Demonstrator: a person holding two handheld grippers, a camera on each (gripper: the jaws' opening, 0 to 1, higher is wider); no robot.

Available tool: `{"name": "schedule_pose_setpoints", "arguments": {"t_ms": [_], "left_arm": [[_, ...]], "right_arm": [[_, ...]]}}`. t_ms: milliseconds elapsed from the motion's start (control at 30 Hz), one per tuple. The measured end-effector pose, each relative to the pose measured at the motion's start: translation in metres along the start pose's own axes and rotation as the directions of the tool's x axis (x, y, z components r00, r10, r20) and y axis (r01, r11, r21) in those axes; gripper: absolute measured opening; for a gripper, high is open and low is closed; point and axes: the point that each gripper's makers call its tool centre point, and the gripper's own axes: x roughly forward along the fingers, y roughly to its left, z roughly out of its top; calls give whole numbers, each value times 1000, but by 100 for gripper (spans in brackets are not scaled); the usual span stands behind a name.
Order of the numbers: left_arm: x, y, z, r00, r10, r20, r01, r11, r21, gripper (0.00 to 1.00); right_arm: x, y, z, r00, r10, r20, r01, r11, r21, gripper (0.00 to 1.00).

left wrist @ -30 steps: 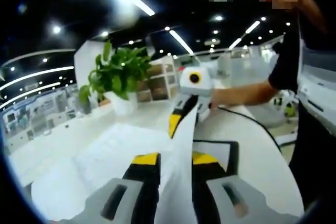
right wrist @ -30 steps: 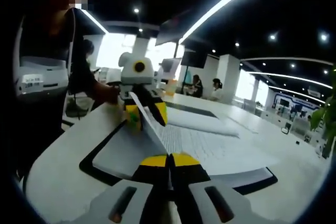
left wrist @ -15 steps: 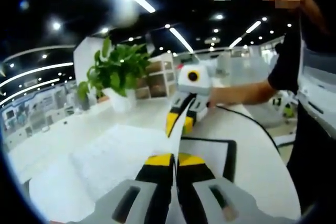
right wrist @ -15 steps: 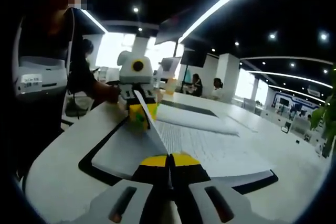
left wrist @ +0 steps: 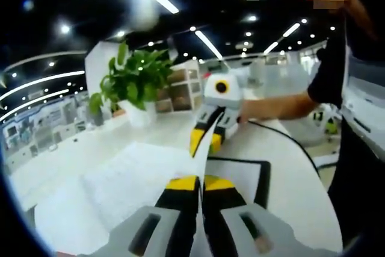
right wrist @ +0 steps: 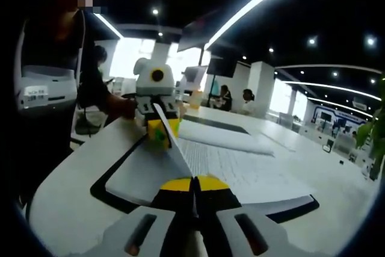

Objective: Flip through the bound document one page at a time

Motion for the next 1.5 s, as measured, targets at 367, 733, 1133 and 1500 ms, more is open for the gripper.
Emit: {"name": "schedule_pose_setpoints", "arguments": {"t_ms": [367, 733, 1133, 1500], "left_arm": [[1, -1, 0, 1000, -4, 1, 4, 1000, 17, 3], [0, 0, 0, 1000, -1, 4, 1, 1000, 18, 3], [-4, 5, 4, 1000, 10, 19, -10, 1000, 10, 3], [-6, 7, 6, 999, 22, 31, -22, 1000, 13, 3]], "right_arm": [[-1, 0, 0, 1000, 0, 5, 0, 1000, 21, 5], [-2, -2, 0, 1000, -1, 12, 0, 999, 52, 6], [-5, -6, 6, 999, -14, 46, 8, 993, 122, 13], [-6, -10, 7, 998, -27, 55, 19, 990, 141, 27]]}}
